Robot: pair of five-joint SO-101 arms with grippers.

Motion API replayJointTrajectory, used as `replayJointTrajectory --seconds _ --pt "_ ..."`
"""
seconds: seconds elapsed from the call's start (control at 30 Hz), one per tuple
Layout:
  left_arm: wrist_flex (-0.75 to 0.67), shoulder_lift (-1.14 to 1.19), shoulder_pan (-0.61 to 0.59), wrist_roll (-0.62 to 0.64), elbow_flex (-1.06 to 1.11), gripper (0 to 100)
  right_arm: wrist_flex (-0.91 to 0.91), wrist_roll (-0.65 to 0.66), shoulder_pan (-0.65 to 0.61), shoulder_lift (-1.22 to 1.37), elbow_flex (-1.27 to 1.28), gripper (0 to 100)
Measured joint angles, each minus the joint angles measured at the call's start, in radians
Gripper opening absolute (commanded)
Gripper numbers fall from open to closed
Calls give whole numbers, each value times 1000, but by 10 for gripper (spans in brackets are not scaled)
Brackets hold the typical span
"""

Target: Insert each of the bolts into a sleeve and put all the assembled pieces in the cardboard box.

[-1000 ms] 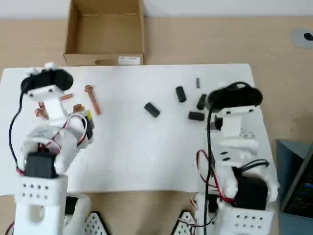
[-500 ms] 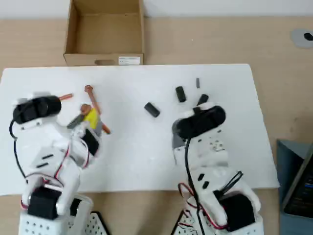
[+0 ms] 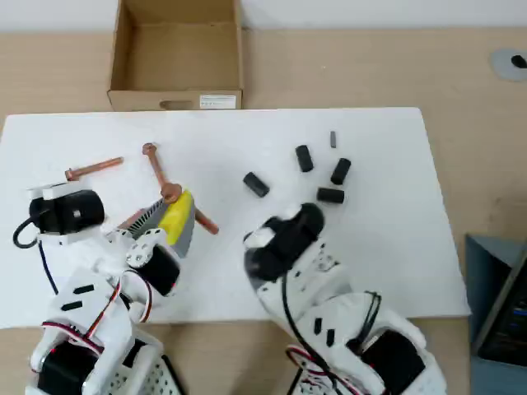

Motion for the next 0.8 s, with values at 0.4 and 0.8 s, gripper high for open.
replayJointTrajectory --seconds 0.4,0.8 --pt "0 0 61 63 0 2 -20 0 -86 0 20 9" --pt "25 -8 170 55 -5 1 -18 0 -86 0 20 9"
